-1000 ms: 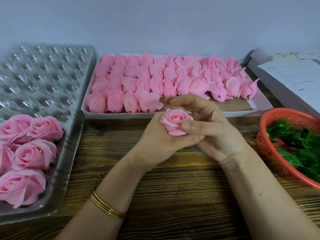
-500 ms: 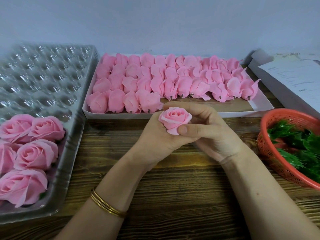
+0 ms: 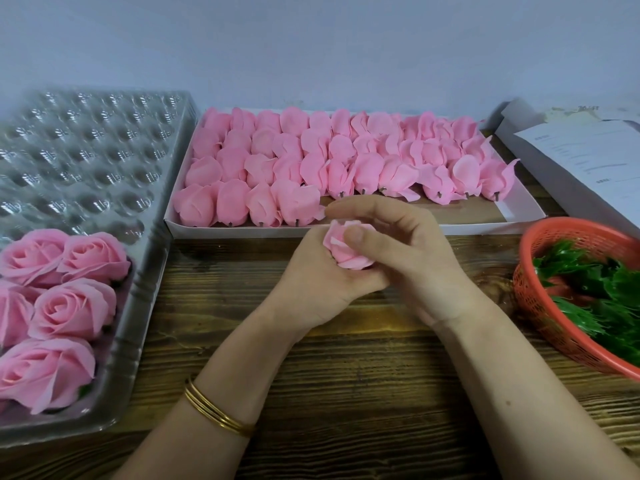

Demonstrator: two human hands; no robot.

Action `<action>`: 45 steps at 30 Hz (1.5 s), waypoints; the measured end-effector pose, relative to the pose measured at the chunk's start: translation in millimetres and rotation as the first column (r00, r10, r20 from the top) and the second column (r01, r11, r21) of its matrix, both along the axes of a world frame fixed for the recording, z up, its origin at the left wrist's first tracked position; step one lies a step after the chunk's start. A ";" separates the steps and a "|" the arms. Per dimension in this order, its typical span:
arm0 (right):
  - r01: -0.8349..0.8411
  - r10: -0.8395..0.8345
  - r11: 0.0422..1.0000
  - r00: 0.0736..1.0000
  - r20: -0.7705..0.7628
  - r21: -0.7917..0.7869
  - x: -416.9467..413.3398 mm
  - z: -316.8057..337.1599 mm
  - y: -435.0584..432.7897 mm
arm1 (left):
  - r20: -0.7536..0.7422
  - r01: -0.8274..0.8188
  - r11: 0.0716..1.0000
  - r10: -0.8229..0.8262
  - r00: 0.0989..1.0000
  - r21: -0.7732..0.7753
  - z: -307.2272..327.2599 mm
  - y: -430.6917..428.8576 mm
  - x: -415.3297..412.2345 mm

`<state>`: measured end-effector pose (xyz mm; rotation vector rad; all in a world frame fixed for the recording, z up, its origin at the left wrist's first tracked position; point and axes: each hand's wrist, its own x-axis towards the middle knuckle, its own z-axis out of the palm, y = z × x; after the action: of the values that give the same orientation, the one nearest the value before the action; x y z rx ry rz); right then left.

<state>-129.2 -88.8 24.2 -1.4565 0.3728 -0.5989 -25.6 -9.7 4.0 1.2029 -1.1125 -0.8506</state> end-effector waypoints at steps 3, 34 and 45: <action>0.056 -0.060 0.991 0.998 -0.031 -0.125 3.2 -1.0 4.7 | 0.029 -0.044 0.999 0.044 0.999 0.017 -2.1 0.5 -0.5; -0.055 0.026 0.964 0.993 0.114 0.260 2.6 -10.2 0.4 | -0.273 -0.253 0.954 0.203 0.940 -0.163 12.7 1.1 8.4; -0.117 0.094 0.940 0.992 0.088 0.319 6.1 -15.3 3.0 | -0.236 -0.174 0.982 0.153 0.960 -0.071 10.3 2.7 8.2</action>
<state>-123.1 -85.8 8.9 -1.1284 0.3180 -0.4763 -17.4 -7.0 14.4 1.0748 -0.8427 -0.7812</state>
